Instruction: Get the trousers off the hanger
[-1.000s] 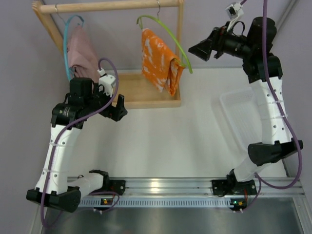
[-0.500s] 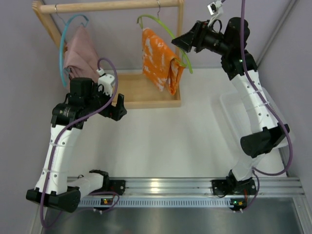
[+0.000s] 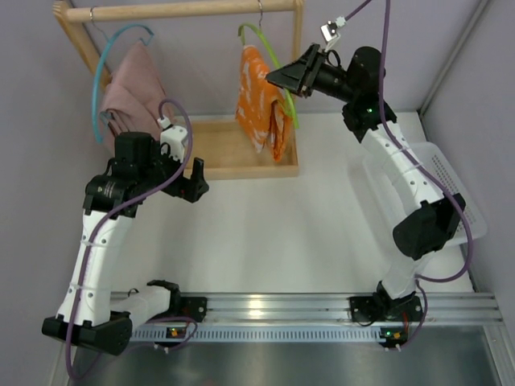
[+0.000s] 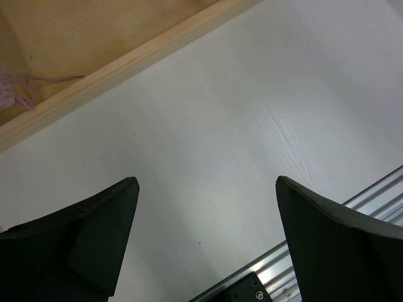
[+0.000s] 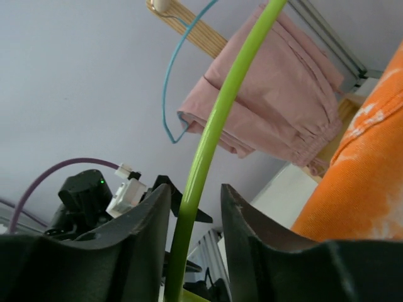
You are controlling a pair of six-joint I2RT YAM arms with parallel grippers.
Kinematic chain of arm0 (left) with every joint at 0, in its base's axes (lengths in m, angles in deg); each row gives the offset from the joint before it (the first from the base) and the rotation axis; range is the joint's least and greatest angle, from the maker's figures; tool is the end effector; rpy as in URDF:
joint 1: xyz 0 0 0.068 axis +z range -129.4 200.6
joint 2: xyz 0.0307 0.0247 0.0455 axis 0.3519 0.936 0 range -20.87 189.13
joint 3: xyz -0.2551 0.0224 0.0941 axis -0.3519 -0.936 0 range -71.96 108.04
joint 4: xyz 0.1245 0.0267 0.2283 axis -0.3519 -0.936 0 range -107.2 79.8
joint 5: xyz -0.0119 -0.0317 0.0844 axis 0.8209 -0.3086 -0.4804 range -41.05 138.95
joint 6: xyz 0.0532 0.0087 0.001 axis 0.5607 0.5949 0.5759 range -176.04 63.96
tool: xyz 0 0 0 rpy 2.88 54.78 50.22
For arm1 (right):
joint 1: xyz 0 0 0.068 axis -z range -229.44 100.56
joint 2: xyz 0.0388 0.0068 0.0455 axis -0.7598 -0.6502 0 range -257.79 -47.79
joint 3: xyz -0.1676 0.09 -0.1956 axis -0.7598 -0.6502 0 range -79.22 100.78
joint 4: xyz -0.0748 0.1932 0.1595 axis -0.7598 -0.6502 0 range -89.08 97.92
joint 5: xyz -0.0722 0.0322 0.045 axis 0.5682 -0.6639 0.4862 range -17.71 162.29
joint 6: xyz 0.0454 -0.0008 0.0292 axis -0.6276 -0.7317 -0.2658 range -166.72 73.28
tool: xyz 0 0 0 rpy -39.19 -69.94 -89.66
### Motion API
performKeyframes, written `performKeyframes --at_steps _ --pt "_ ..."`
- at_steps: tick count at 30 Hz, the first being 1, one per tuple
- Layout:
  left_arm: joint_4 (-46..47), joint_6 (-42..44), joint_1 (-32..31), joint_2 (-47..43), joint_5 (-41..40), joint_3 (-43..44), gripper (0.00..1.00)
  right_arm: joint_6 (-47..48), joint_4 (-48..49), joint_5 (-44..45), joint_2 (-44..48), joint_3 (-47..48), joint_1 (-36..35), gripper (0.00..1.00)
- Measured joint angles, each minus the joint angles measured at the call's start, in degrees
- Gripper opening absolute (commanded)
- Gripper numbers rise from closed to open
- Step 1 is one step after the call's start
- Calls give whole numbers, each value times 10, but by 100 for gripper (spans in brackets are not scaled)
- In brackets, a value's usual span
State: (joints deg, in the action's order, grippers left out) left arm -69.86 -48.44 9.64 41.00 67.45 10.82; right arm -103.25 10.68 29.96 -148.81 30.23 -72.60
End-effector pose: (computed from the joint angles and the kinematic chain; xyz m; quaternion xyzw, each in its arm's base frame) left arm 0.1815 -0.0466 0.4224 0.2121 0.8671 -0.1574 0.4224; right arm 0.3607 0.1803 0.4875 -0.0972 0.6472 0.6376 0.4064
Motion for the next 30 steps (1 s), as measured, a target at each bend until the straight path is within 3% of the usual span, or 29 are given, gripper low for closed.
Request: performKeyframes --at_steps 3,7,20,30 --pt "0 -1 0 -1 0 0 98 -45 41 -6 0 -2 -1 15" --pt "0 -6 0 -2 -9 0 99 -100 38 -9 -3 -2 -2 0" --pt "1 -76 0 33 -59 66 99 -162 86 -30 -47 31 -3 0" --pt "59 -126 0 15 -66 53 99 -185 122 -44 -51 66 -11 0"
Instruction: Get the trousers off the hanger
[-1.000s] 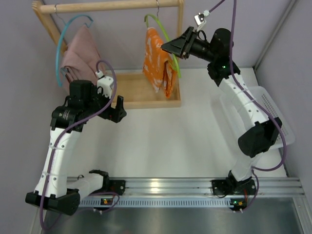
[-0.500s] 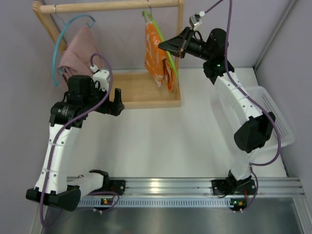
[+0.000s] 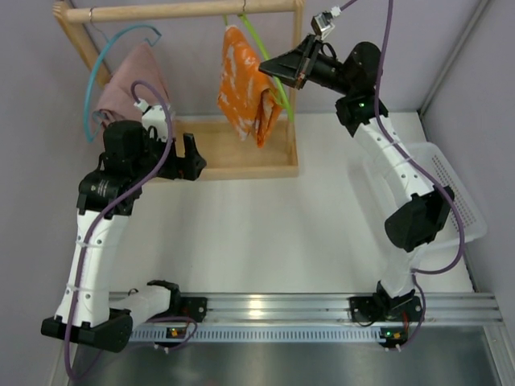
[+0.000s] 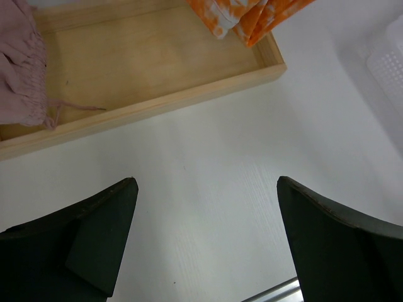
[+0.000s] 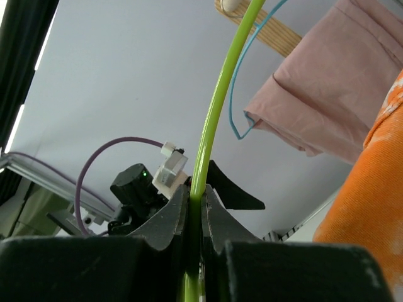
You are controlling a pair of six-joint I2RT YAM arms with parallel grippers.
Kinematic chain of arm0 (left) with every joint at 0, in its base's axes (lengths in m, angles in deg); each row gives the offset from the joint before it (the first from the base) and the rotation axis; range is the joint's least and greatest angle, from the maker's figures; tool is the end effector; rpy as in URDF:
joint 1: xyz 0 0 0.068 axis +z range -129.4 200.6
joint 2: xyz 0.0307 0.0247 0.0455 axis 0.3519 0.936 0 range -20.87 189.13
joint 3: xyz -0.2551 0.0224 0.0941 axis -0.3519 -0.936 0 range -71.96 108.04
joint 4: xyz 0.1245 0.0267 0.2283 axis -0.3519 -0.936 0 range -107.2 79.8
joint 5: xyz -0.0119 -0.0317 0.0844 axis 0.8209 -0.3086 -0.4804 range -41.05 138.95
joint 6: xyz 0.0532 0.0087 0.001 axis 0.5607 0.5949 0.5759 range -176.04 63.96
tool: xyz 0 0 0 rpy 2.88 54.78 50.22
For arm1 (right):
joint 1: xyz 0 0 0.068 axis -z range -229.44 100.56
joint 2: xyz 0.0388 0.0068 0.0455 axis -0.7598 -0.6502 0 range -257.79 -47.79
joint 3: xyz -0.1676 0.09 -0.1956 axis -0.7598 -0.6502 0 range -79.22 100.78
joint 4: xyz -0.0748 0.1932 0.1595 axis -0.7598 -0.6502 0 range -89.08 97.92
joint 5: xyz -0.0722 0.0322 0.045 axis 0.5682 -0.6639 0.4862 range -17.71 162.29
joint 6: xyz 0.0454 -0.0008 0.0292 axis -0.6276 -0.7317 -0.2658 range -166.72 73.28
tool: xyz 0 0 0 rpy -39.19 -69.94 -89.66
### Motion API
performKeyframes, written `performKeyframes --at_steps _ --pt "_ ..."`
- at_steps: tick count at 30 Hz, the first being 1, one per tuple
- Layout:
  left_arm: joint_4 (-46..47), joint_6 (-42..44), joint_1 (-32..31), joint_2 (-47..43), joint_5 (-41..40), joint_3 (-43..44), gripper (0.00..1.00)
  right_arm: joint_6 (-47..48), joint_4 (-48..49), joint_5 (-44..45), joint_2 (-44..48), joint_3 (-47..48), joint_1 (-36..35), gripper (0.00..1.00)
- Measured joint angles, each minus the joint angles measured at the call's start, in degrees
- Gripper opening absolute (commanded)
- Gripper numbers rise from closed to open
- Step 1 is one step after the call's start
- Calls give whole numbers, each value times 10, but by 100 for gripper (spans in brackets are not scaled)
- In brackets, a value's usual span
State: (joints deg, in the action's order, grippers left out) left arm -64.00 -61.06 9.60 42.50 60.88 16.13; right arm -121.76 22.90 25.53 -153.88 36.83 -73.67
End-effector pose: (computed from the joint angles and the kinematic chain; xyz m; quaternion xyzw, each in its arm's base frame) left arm 0.1893 -0.0442 0.4536 0.0973 0.8534 -0.1589 0.4868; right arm 0.3664 0.1933 0.5102 -0.0904 0.5894 0.7278 0.3386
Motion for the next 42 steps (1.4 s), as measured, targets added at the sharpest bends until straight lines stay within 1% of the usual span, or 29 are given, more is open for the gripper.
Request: performKeyframes --at_steps 3,5,9,14,17,19,24,28,31,33,38,42 --pt "22 -16 0 -13 6 0 97 -6 6 -11 0 -2 -2 0" --pt "30 -26 0 -15 17 7 96 -7 24 -13 9 -26 -2 0" --pt "41 -52 0 -4 52 38 96 9 53 -17 54 -125 -3 0" --pt "55 -93 0 9 120 64 99 11 51 -30 111 -226 -3 0" --pt "73 -133 0 12 167 64 98 6 73 -35 139 -288 -4 0" --pt "101 -172 0 16 196 60 98 8 97 -35 154 -324 -8 0" --pt "196 -300 0 49 254 43 99 27 126 -28 201 -400 -26 0" --pt "279 -413 -1 83 278 -14 99 33 136 -27 227 -431 -37 0" --pt "362 -488 -8 94 269 -83 99 42 137 -22 231 -435 -38 0" --pt "406 -522 -19 91 256 -124 99 52 136 -15 231 -435 -39 0" --pt "552 -593 -55 86 241 -180 98 80 128 7 231 -436 -49 0" --pt "644 -640 -63 69 230 -218 97 89 119 18 231 -437 -54 0"
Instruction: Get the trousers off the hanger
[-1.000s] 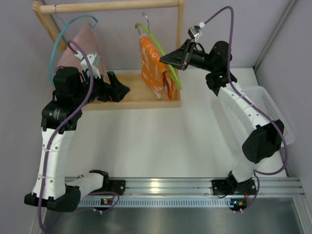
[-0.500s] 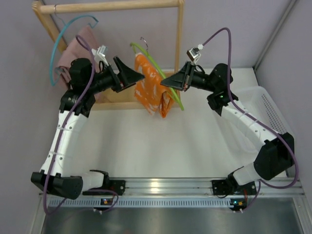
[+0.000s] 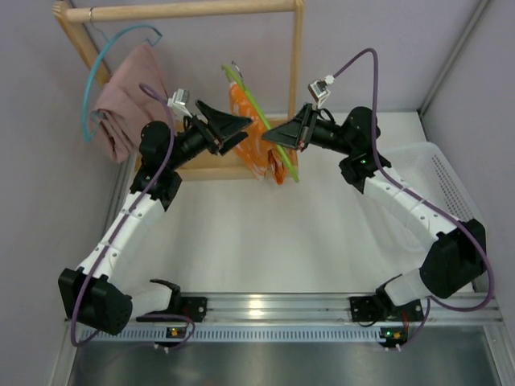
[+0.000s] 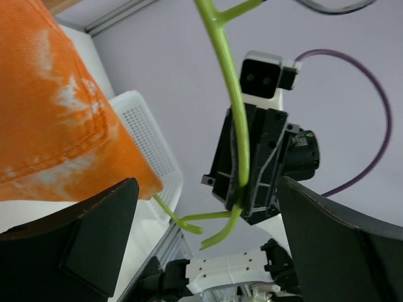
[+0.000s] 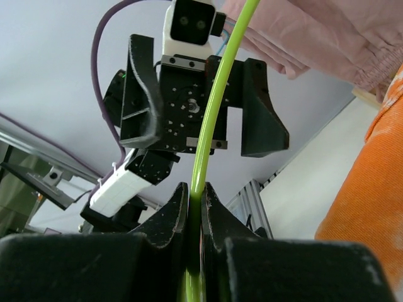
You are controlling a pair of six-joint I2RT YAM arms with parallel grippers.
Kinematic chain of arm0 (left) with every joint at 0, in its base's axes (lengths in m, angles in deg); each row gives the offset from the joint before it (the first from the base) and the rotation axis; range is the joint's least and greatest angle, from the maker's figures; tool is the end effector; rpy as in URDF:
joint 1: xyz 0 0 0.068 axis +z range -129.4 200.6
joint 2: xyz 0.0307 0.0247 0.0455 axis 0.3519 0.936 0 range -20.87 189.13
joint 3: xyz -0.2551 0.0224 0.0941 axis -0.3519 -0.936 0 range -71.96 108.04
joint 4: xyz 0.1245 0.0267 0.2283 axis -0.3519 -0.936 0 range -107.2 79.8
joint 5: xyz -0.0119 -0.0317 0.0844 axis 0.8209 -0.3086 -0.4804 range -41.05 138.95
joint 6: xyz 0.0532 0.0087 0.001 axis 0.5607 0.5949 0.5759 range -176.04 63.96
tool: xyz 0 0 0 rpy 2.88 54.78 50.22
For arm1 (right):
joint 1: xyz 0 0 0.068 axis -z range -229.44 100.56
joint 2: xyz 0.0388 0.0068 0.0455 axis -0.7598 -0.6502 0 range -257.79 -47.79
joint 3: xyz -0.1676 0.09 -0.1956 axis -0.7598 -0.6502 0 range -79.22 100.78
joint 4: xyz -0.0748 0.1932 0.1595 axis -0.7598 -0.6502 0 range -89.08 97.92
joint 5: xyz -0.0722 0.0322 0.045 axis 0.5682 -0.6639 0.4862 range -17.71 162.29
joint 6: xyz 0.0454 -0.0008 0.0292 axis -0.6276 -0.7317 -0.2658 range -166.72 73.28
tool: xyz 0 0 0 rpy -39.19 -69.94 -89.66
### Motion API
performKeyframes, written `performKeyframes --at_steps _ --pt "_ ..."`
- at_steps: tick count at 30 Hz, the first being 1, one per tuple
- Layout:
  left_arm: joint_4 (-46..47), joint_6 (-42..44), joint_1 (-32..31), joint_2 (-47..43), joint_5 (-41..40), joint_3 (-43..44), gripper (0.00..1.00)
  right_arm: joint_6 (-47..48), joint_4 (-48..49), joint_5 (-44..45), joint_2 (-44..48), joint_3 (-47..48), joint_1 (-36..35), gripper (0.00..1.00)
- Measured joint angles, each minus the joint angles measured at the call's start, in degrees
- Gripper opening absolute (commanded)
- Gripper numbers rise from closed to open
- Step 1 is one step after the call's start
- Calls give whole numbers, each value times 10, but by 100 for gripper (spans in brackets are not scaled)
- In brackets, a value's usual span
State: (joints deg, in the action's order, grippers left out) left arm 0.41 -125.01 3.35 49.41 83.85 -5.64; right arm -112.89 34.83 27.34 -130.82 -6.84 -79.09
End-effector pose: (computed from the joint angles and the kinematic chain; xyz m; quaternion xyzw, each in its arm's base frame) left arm 0.2634 -0.1030 0.4170 -0.0752 0.6685 -0.6325 0.3839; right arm 0.2789 0.1876 0.4171 -0.1167 0.6224 0.7023 0.3253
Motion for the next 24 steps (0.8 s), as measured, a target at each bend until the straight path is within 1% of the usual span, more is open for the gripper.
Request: performKeyframes --at_steps 2,5,6,7,9,12,15,19,20,22,23,24 --pt "33 -19 0 -8 -10 -14 95 3 -5 5 0 0 -2 0" --pt "74 -42 0 -11 -33 -23 88 13 -9 14 0 0 -8 0" --pt "86 -49 -1 -11 -42 -24 84 18 -11 16 0 0 -12 0" --pt "99 -55 -1 -11 -49 -28 82 23 -12 18 0 0 -18 0" --pt "117 -65 -4 -10 -61 -34 79 35 -16 23 0 0 -32 0" --pt "130 -77 -13 -10 -74 -43 76 51 -22 25 0 0 -54 0" --pt "140 -87 -27 -10 -81 -48 68 62 -30 27 0 0 -69 0" --pt "154 -103 -35 -10 -94 -48 43 76 -43 33 0 0 -83 0" --pt "156 -106 -36 -10 -96 -48 28 80 -43 36 0 0 -87 0" --pt "150 -112 -35 -10 -101 -49 13 87 -37 46 0 -4 -96 0" --pt "149 -114 -35 -10 -104 -49 0 92 -34 50 1 -5 -100 5" --pt "147 -125 -35 -10 -104 -49 0 99 -29 55 1 -8 -102 14"
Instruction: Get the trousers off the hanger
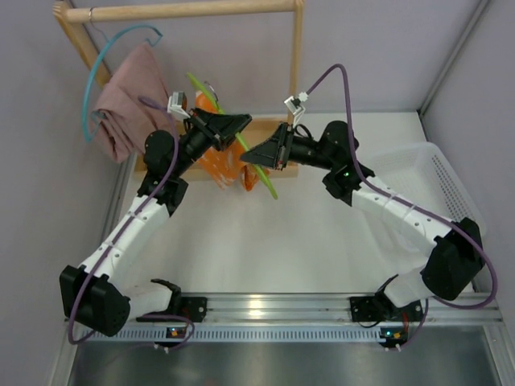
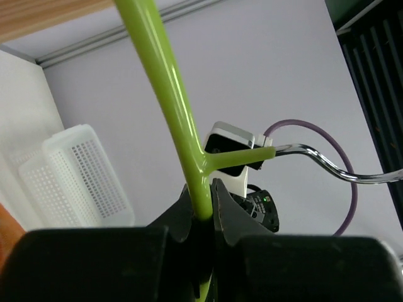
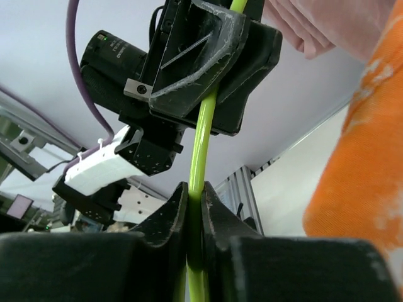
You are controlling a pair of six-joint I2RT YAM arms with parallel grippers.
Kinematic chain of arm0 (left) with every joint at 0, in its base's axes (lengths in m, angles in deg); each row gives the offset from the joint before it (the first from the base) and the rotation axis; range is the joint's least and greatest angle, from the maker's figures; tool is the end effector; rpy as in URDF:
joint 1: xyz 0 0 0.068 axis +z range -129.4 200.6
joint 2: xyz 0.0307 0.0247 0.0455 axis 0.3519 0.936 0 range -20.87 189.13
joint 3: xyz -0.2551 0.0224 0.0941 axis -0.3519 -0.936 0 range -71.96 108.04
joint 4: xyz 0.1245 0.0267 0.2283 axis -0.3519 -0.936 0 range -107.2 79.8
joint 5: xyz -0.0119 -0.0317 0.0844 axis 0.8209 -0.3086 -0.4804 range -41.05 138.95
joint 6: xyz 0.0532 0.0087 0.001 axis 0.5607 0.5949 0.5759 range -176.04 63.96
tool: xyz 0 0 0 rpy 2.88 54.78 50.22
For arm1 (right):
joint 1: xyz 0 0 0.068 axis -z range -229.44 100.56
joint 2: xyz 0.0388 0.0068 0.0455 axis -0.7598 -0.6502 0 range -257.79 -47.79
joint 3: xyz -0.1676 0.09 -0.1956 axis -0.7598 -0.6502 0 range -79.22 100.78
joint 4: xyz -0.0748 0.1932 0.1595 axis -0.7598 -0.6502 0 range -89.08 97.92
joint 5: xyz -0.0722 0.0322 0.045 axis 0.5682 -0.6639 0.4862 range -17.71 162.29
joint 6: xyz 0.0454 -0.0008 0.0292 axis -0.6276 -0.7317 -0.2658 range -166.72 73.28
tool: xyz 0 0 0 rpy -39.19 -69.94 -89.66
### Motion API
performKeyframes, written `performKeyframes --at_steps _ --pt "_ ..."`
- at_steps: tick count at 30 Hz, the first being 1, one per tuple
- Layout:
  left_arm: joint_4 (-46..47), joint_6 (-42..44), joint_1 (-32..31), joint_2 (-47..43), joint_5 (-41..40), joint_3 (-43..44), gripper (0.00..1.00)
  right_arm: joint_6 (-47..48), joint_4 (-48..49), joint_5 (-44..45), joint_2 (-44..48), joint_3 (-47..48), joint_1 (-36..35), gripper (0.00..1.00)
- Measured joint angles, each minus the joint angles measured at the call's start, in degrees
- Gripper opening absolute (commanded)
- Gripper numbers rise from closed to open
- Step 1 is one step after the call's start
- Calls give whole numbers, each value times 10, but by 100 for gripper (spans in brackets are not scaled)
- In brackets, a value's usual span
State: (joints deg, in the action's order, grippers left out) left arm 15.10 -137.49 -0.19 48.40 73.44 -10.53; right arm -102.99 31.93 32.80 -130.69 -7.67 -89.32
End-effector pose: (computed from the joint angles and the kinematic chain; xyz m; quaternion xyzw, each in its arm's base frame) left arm 0.2556 -0.1127 0.4184 -0.1444 0.5854 -0.6921 0.3969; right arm 0.2453 0.2344 0.4084 -0.1772 0.6197 0.6878 0.3339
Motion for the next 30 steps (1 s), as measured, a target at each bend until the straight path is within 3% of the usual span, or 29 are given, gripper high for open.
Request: performKeyframes --at_steps 1,2,4,5,7,8,14,16,22,30 --pt "0 -8 0 -1 -1 0 0 8 4 3 0 -5 -2 21" --pt "-1 -7 0 -1 -2 0 0 16 10 6 0 -8 -2 43" --pt "-15 -8 1 -1 -5 0 0 43 20 15 4 -8 -1 57" --pt "-28 -12 2 -1 -7 0 0 56 22 19 9 -8 3 71" --pt "-55 -21 2 -1 -5 0 0 81 22 24 28 -10 18 80" --pt "-71 -24 1 -1 -4 0 0 93 22 25 38 -13 29 90" --pt "-107 -45 1 9 1 11 0 208 13 44 156 -111 171 99" --pt "-112 -50 1 22 2 26 0 258 3 46 196 -158 184 99" --pt "-129 -62 1 48 10 72 0 401 1 57 287 -297 170 99" --pt "-155 -83 0 75 32 150 0 544 83 141 294 -421 78 99"
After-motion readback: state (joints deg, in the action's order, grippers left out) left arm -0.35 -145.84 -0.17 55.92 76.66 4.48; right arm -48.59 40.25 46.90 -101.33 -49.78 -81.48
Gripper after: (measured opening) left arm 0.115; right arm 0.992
